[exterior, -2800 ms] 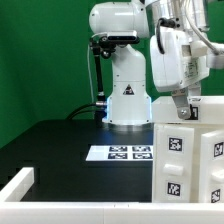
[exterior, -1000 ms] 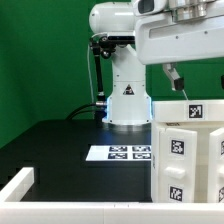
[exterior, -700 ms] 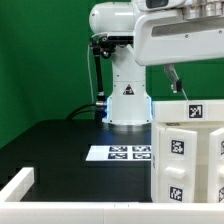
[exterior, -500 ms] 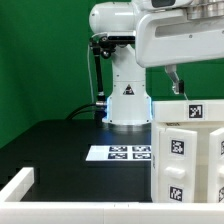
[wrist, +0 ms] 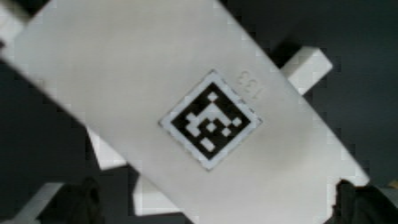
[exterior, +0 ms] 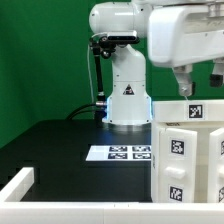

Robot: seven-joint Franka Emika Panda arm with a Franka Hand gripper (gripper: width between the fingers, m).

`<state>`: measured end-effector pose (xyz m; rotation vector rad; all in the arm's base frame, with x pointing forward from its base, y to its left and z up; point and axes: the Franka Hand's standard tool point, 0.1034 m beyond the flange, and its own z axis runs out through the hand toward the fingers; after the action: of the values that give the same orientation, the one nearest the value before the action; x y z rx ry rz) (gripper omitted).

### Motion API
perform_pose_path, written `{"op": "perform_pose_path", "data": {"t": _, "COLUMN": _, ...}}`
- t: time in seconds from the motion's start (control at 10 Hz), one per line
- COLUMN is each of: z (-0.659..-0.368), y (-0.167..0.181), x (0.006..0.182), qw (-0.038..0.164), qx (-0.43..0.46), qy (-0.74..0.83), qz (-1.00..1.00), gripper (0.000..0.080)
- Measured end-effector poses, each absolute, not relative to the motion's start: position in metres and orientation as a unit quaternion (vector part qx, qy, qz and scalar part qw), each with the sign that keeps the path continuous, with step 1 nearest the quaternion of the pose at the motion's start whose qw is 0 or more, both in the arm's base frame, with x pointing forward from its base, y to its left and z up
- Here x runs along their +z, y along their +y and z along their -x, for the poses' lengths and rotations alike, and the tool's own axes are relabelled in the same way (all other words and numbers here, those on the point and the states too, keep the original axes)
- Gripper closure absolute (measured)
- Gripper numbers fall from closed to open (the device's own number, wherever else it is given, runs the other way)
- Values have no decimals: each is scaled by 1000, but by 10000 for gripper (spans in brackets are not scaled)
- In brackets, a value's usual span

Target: Assemble cabinet

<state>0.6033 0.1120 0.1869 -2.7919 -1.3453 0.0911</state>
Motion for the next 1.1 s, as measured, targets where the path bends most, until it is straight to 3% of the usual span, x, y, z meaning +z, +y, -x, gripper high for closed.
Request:
{"op": "perform_pose_path", "data": {"t": 0.1, "z": -602, "y": 117, "x": 186, "qw": 12, "qx": 32, "qy": -457, "qz": 889, "gripper": 151}}
{"op": "perform_pose_path", "data": {"t": 0.5, "z": -603, "y": 111, "x": 185, "qw": 11, "qx": 28, "qy": -576, "qz": 817, "gripper": 151}}
{"op": "perform_pose_path", "data": {"t": 0.7, "z": -598, "y": 103, "x": 175, "qw": 0, "qx": 25, "qy": -674, "qz": 738, "gripper": 151}}
{"op": "perform_pose_path", "data": {"t": 0.8, "z": -593, "y": 101, "x": 168, "qw": 0, "qx": 29, "qy": -686, "qz": 727, "gripper": 151}}
{"op": "perform_pose_path", "data": {"t": 1.1, "z": -593, "y": 104, "x": 167, "qw": -3, "qx": 24, "qy": -682, "qz": 731, "gripper": 151}}
